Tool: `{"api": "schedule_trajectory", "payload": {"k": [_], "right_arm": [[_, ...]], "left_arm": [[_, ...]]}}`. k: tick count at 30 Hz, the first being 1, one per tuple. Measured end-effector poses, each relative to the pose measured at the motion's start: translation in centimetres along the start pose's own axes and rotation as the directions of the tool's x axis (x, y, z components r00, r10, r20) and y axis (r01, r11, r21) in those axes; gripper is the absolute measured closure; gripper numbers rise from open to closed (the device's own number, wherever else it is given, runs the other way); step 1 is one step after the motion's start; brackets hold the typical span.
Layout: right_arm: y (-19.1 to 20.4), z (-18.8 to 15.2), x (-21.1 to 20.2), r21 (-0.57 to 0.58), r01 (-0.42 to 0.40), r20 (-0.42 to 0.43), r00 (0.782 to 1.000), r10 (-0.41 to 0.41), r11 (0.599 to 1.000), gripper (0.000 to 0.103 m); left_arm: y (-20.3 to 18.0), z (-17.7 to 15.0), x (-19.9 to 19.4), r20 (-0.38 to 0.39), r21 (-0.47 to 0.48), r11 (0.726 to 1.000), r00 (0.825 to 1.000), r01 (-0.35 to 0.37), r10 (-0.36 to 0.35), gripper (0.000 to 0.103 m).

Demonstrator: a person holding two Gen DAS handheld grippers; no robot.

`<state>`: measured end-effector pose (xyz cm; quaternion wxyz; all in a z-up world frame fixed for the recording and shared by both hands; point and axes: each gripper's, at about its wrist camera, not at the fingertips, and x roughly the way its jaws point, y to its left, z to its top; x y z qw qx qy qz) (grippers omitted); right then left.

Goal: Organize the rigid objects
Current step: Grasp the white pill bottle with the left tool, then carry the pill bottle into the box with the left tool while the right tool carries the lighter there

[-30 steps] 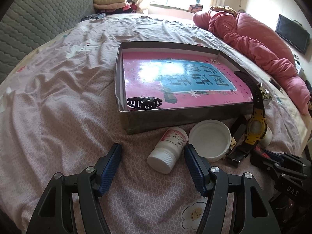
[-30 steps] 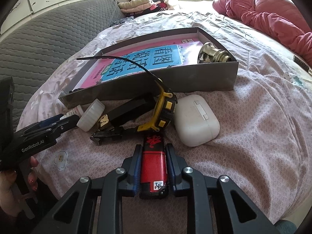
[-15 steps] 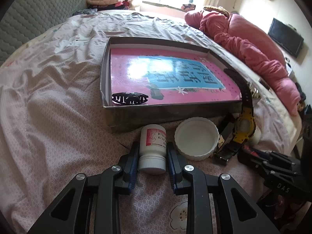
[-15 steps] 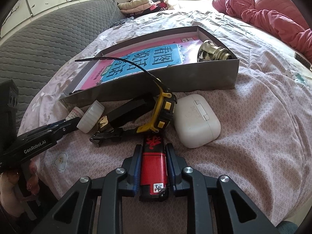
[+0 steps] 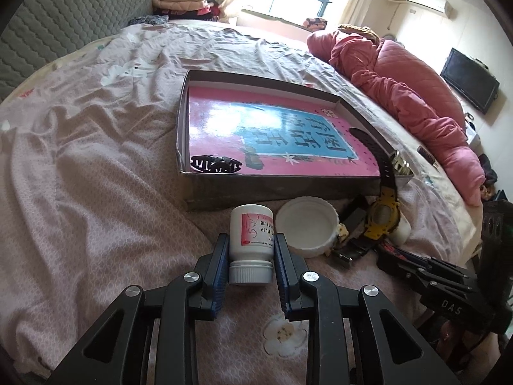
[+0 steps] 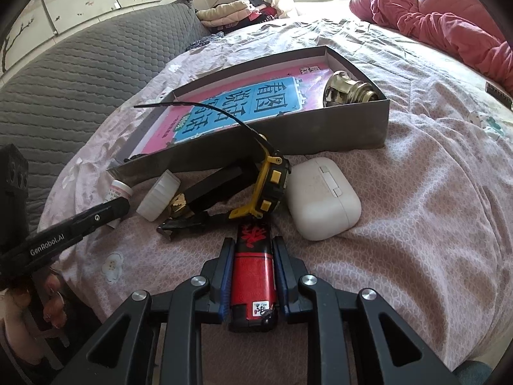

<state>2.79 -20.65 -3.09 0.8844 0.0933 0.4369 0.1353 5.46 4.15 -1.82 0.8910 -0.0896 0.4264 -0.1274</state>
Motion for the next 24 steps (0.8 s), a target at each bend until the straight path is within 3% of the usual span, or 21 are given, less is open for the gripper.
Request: {"api": "schedule_trajectory", "payload": {"k": [13,24], "right_arm": [[-0.3,-0.3,-2.6,0.036,-0.012,0.042,0.999,0.010,0.999,0.080],[-0.3,0.4,-4.6,0.036,-0.081,0.156,0.985,0.074,0.996,0.080]], "left_arm": [[-0.5,-0.5,-2.3,0.048,-0.005,1.000,0.999,0.007,-0.007,0.076],[-0.8,-0.7,-3.8,0.087,0.012,1.000,0.996,0.009,-0.010,0.076]]}}
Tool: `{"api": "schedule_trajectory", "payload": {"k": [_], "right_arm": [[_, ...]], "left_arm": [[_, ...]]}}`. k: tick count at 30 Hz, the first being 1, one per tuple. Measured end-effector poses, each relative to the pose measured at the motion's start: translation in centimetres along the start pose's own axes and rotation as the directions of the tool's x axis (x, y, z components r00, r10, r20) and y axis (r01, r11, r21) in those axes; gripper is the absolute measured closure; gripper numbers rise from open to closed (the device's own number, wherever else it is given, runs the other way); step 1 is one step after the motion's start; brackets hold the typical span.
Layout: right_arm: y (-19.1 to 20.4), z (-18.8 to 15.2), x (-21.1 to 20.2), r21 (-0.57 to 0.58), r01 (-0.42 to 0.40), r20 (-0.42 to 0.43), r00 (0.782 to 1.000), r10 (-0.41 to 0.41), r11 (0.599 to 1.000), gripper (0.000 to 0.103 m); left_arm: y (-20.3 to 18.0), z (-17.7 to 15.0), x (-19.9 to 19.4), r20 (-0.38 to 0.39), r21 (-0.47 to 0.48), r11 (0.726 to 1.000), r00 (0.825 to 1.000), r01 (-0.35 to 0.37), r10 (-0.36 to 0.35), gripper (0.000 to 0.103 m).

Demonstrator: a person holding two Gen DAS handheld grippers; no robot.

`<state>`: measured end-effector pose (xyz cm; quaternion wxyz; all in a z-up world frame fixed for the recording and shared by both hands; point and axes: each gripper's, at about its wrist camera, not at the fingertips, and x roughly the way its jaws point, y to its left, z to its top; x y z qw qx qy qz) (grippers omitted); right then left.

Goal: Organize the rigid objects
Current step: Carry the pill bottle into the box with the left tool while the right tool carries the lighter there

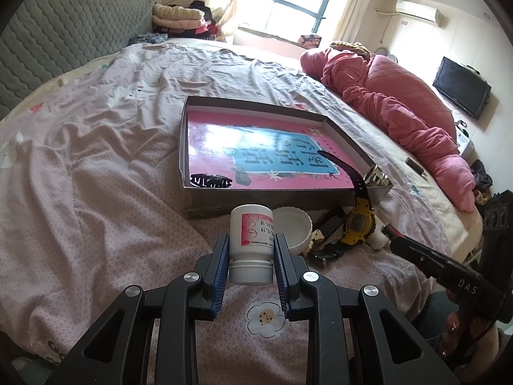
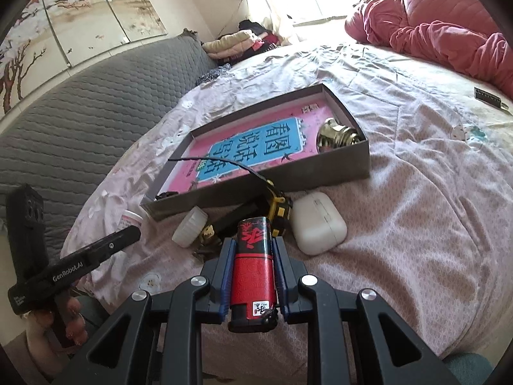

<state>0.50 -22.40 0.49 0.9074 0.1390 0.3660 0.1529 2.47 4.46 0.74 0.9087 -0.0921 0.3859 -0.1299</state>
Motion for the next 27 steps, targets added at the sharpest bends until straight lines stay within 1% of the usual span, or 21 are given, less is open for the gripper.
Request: {"api": "schedule_trajectory", "payload": {"k": [3,8,12,17,27], "right_arm": [[0.1,0.5,-0.4,-0.010,-0.006,0.037,0.999,0.007,1.000,0.080],[0.2,1.1,-0.1,-0.034,-0.046,0.057,0.997,0.048,0.998,0.080],[0.9,1.4,-0.3,-0.083,-0.035,0.088,0.995,0.042,0.996,0.079],[1.3,1.9,0.0,-0.126,-0.014,0.107,0.994,0.027,0.992,0.080],[0.3,3.2,1.1,-0.109,-0.026,0.133,0.990,0.040,0.994,0.079]], "left_arm": [[-0.3,0.0,0.0,0.005,0.009,1.000,1.000,-0.007,0.007,0.076],[-0.5,0.3,0.1,0.015,0.005,1.000,1.000,-0.018,0.018,0.076],[-0.7,0.7,0.0,0.037,0.005,1.000,0.999,-0.029,0.029,0.076],[-1.0,1.1,-0.1,0.053,0.012,0.999,0.998,-0.031,0.031,0.076],[-1.3,1.9,0.3,0.073,-0.003,0.999,0.996,-0.043,0.043,0.076]]}}
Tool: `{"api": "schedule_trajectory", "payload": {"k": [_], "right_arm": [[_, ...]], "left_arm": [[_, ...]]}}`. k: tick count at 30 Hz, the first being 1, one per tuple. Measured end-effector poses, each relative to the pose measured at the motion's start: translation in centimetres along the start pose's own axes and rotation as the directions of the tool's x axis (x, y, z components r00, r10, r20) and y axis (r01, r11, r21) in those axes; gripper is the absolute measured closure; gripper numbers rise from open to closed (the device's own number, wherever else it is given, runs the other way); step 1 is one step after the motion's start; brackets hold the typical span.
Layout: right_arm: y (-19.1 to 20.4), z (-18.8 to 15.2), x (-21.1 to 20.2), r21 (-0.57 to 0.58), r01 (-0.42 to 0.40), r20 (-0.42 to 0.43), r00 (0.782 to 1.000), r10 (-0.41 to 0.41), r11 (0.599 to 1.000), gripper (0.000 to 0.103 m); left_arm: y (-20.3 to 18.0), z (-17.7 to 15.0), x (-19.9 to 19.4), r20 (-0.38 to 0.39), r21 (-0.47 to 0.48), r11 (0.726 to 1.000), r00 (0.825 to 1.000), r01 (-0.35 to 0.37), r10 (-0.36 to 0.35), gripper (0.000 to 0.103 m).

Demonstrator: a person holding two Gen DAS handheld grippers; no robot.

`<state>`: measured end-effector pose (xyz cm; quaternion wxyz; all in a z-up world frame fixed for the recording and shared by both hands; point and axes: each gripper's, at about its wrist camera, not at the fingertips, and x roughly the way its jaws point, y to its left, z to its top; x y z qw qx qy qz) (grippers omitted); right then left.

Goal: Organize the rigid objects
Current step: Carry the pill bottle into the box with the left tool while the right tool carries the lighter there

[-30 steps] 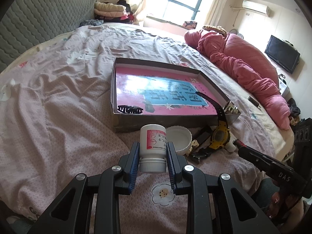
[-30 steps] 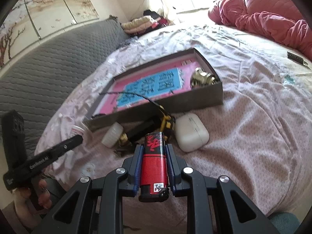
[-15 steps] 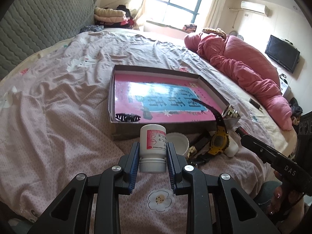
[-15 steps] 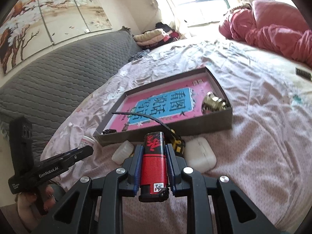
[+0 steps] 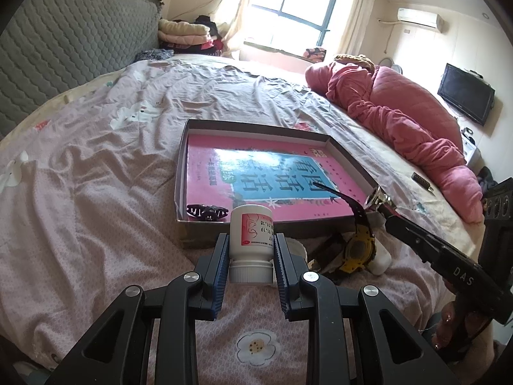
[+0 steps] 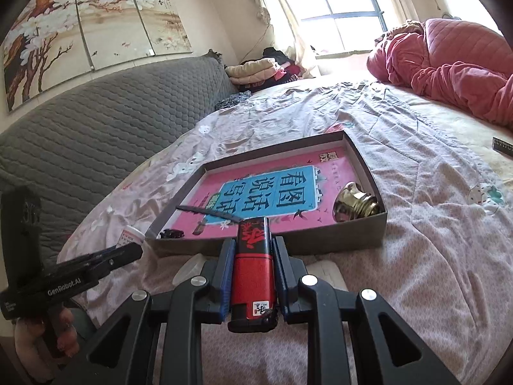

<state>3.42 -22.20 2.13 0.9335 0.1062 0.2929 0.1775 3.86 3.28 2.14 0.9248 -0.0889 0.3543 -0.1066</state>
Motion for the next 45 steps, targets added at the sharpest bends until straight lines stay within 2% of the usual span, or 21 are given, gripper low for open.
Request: {"api": "schedule_trajectory", "payload": {"k": [15,35,45], "right_arm": [[-1.9,1.2,1.0,0.050,0.003,0.036,0.999,-0.005,0.999,0.080],[-2.7,2.9,2.4,0.047,-0.003,0.073,0.997,-0.001,0.999,0.080],[-2.7,3.5,3.7,0.033,-0.003,0.071,0.997,0.000,0.999,0.080]], "left_arm": [[-1.2,1.2,1.7,0.018,0.004,1.000,1.000,-0.014,0.014,0.076],[-1.6,2.7,4.0,0.015,0.023,1.000,1.000,-0.013,0.012,0.076],[-0.9,3.6,5.4,0.005,0.002,1.000,1.000,-0.021,0.021,0.076]]}}
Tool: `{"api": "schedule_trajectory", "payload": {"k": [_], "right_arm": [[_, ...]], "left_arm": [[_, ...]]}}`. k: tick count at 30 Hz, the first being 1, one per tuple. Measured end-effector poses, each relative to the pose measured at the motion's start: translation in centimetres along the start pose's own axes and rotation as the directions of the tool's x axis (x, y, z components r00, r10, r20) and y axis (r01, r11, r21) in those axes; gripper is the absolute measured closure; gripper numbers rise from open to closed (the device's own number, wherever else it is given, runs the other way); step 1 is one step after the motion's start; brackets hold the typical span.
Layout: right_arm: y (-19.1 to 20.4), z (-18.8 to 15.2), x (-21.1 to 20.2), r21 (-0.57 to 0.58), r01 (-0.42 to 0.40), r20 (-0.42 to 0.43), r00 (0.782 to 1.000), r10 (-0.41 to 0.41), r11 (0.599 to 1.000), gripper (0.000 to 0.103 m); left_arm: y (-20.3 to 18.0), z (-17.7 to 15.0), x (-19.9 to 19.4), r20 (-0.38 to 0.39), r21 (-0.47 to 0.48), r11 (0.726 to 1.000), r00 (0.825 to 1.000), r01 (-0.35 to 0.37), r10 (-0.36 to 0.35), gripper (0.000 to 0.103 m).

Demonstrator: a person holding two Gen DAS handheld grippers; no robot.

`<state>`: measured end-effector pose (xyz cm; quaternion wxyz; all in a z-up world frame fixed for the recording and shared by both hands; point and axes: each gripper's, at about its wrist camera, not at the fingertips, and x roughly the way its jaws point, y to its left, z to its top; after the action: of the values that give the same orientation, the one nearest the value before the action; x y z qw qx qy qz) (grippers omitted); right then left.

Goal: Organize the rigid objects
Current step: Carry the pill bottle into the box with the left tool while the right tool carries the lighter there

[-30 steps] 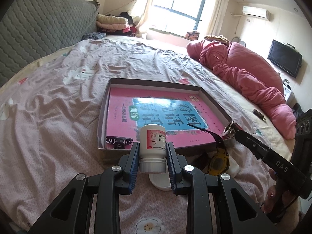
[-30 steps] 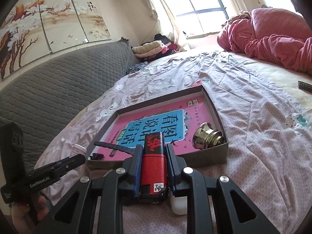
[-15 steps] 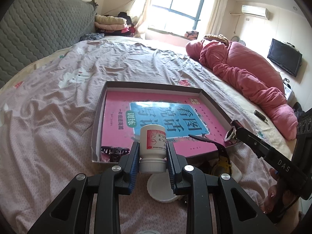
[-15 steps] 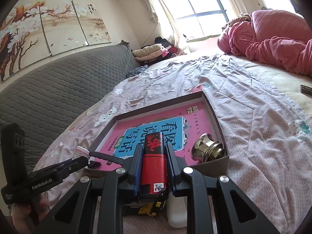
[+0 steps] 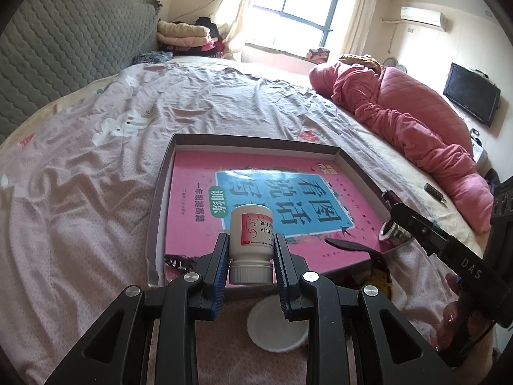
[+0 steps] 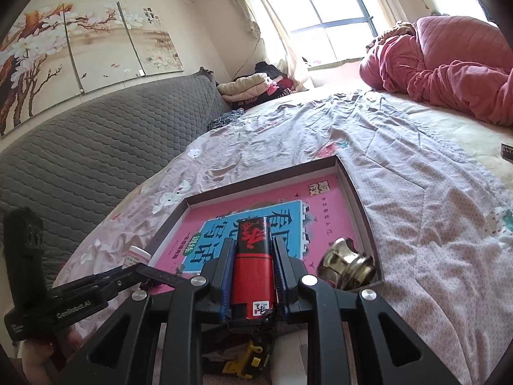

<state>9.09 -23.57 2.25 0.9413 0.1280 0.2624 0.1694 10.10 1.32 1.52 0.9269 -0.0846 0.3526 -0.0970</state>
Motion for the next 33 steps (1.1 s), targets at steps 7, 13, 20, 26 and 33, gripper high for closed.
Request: {"api": "schedule_trajectory", "payload": {"k": [7,13,20,26,33], "right_arm": [[0.4,0.5,1.4,-0.033,-0.008,-0.015,1.000,0.007,0.999,0.080],[0.4,0.8,2.7,-0.056,0.001,-0.026,1.000,-0.003,0.998,0.080],[-0.3,1.2,3.4,-0.041,0.007,-0.037,0.999,-0.009,0.999,0.079],[-0.4,1.2,4.5,-0.037,-0.001,-0.073,0.997,-0.002,0.999,0.079],[-0.4,0.9,5.2,-0.041,0.003,-0.105,0.994,-0.007,0.999,0.079]], "left_arm": [[0.0,0.8,1.0,-0.009,-0.002,1.000,1.000,-0.001,0.001,0.076],[-0.4,1.2,2.1,-0.025,0.008,1.000,1.000,-0.004,0.004,0.076],[-0.5,1.2,3.2,-0.053,0.010,1.000,0.998,-0.017,0.017,0.076],[-0.6,1.4,4.3,-0.080,0.014,1.000,0.997,-0.022,0.023,0.076],[-0.8,1.2,5.1,-0.108,0.025,0.999,0.994,-0.023,0.026,0.076]]}}
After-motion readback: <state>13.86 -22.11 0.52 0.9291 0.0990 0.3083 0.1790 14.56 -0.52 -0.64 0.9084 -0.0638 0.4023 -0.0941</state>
